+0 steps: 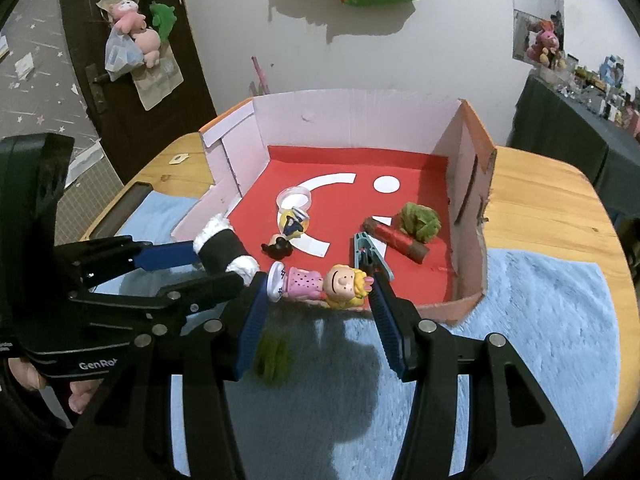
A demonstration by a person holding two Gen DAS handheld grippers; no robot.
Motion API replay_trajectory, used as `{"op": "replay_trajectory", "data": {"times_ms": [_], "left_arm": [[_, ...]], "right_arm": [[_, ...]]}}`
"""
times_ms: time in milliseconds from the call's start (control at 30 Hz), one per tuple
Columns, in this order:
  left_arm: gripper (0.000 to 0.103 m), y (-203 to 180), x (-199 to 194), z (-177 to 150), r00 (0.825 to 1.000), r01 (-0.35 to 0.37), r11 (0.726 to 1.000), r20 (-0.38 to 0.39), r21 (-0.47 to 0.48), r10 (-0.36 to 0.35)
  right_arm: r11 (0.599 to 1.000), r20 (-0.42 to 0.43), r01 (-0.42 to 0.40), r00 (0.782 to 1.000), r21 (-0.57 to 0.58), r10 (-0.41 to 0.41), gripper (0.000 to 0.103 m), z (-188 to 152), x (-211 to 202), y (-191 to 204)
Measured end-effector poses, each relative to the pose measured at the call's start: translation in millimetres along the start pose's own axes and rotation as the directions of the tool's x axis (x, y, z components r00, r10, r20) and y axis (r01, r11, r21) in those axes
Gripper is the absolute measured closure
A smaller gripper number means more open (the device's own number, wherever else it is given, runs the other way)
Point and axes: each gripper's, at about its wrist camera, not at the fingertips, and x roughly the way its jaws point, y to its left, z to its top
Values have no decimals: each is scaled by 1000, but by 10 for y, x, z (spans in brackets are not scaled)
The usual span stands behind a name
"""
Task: Organize objects
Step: 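Carry the doll and bottle into the box with both tools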
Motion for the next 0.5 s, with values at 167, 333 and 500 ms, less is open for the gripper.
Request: {"op": "replay_trajectory", "data": {"times_ms": [167, 333, 500], "left_arm": [[49, 57, 93, 30, 1000, 2, 1000, -30, 7, -2], [49, 125, 208, 55, 997, 4, 1000, -71, 1, -4], [49, 223, 245, 73, 996, 1, 1000, -89, -13, -2]], "right_arm": [[1000, -29, -23, 999, 9, 23, 54, 77, 168, -43], [999, -74, -48, 996, 20, 49, 54, 102, 351, -77], [991, -111, -112, 987, 69, 119, 54, 146, 493, -157]]}}
